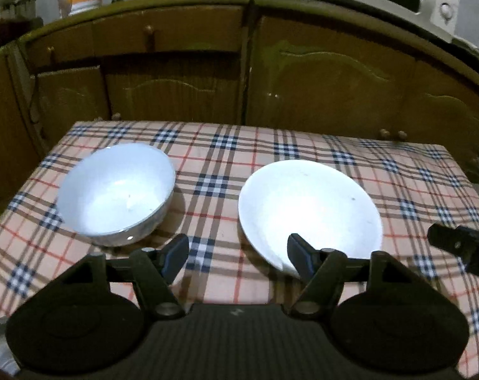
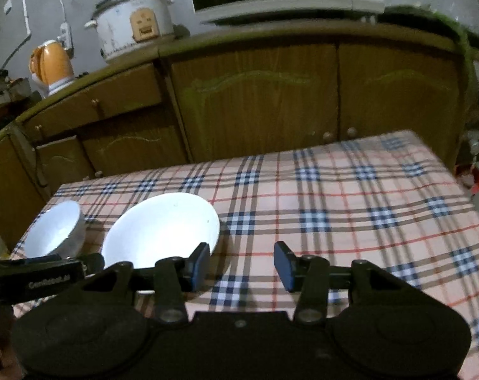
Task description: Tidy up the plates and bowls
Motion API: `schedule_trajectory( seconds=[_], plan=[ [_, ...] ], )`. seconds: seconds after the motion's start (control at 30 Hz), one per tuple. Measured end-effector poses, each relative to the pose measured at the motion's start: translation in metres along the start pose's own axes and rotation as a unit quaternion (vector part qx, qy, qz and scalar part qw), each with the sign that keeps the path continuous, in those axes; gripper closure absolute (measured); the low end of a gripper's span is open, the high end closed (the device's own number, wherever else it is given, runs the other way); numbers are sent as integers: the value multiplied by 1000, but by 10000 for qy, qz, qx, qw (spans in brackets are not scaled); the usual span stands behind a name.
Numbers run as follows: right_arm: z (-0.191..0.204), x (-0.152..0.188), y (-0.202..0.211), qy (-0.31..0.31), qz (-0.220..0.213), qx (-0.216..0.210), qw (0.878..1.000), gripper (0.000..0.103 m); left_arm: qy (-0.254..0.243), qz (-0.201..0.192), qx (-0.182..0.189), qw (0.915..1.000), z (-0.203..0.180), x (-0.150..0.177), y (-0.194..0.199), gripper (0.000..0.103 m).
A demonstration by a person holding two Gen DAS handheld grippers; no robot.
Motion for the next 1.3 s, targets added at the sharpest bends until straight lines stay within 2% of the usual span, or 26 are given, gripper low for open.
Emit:
schedule_trajectory(
  seconds=[0.23,0.27,0.47,0.57,0.6,0.63,0.67,0.7,1.0,1.3],
  plan=[
    [3,3,-56,-160,282,-31,9995,48,112,222,53,9997,1,1,-38,35],
    [3,3,-61,-182,274,-46,9994,44,109,249,75,9996,1,-1,-42,36],
    [8,1,-86,-141,381,-126,9991,42,94,269,117,9995,1,-6,-60,54],
    [10,0,-94,-198,392,-240,9987,42,92,221,250,9994,2,-9,-65,60],
    [12,0,-97,-224,421,-289,9984,43,72,196,322,9993,1,-10,-65,67],
    [13,0,-100,-262,463,-346,9980,47,43,174,379,9991,-1,-11,-66,75],
    [15,1,-102,-285,492,-423,9975,63,-16,160,421,9990,-3,-12,-65,76],
    [18,1,-103,-268,497,-469,9973,84,-62,123,411,9991,-5,-14,-65,78],
    [22,-2,-79,-153,293,-381,9987,85,16,63,513,9987,-5,-14,-41,80],
    [22,-28,-5,7,-142,-337,9993,85,-88,-332,554,9979,-23,-33,34,80]
  ],
)
Point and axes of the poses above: each gripper's, at about its wrist camera, not at the fingertips, and y roughly against the way its jaws point, z to its left, x to its underside, the point moved 7 cm from there along -y, roughly the way its jaws point
